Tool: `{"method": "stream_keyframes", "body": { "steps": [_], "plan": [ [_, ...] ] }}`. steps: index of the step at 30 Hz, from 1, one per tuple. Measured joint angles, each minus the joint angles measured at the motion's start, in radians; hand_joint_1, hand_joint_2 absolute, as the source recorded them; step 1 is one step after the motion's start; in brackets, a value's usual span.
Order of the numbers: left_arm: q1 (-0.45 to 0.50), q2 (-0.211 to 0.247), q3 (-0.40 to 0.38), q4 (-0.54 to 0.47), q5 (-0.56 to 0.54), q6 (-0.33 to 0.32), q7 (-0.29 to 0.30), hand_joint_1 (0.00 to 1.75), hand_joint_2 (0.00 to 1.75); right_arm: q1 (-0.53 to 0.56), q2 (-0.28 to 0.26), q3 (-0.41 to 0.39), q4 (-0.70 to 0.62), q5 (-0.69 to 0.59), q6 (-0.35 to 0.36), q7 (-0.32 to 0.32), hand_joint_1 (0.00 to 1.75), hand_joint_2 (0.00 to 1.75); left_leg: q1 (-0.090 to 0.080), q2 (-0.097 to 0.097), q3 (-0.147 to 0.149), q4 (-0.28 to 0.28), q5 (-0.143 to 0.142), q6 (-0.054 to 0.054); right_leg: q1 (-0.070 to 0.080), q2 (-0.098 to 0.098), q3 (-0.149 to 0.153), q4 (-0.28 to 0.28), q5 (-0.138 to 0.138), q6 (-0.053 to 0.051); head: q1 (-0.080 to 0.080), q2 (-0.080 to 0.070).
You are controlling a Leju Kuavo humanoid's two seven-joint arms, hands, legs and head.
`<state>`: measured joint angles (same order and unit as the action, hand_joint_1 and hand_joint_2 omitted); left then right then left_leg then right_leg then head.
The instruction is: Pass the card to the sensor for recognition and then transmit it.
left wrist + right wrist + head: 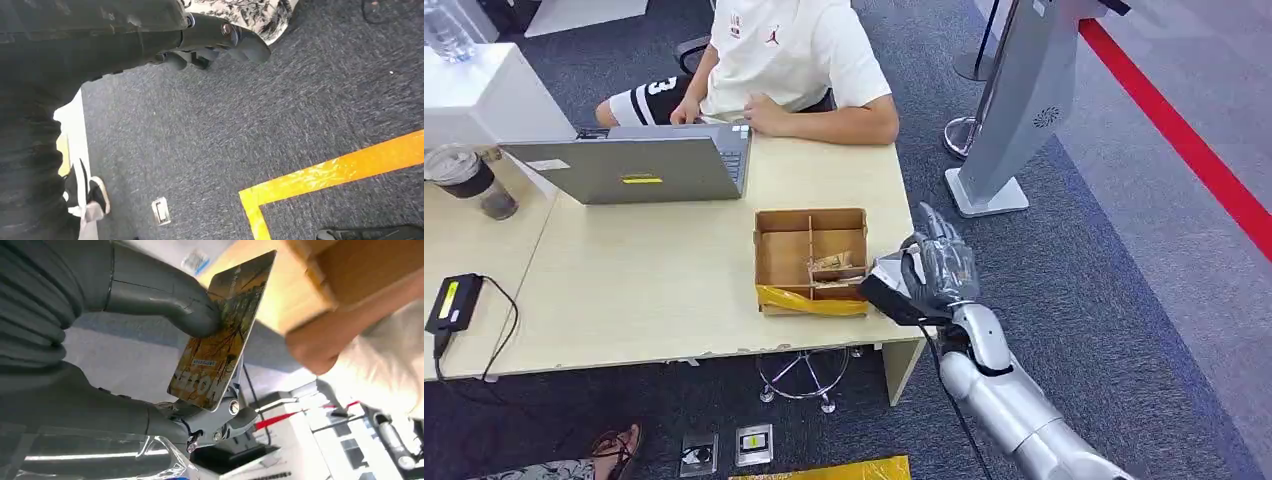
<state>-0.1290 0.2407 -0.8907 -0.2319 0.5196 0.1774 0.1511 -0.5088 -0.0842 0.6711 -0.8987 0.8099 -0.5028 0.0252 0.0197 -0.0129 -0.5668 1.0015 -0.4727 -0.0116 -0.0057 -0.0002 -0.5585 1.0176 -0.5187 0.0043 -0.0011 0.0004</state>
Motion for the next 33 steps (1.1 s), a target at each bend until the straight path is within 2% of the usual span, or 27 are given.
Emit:
{"method": "stream_keyframes", "body": {
  "steps": [5,15,23,33],
  "plan": [
    [0.0,-0.003,0.0,0.0,0.002,0.003,0.006,0.0,1.75,0.0,0.063,0.036,0.055,0.004,0.019,0.0,1.75,1.75,0.0,0.0,0.0,0.0,0.0,0.0,0.0,0.0,0.0,0.0,0.0,0.0,0.0,0.0],
    [0.001,-0.005,0.001,0.0,0.012,0.005,0.023,0.0,1.75,-0.02,0.12,0.06,0.154,0.0,0.038,0.005,1.75,1.75,0.0,0.001,0.001,0.0,0.0,0.0,0.0,0.0,0.001,0.0,0.0,0.0,0.001,0.0],
    [0.002,-0.007,0.002,0.0,0.015,0.01,0.031,0.0,1.75,-0.03,0.127,0.06,0.198,-0.019,0.028,0.01,1.75,1.75,0.0,0.0,0.001,0.0,0.0,0.0,0.0,0.0,0.001,0.0,0.0,0.0,0.0,0.0],
    [0.003,-0.008,0.003,0.0,0.02,0.014,0.04,0.0,1.75,-0.042,0.116,0.052,0.188,-0.031,0.0,0.029,1.75,1.75,0.0,0.0,0.001,0.0,0.0,0.0,0.0,0.0,0.001,0.0,0.0,0.0,0.0,0.0]
  ]
}}
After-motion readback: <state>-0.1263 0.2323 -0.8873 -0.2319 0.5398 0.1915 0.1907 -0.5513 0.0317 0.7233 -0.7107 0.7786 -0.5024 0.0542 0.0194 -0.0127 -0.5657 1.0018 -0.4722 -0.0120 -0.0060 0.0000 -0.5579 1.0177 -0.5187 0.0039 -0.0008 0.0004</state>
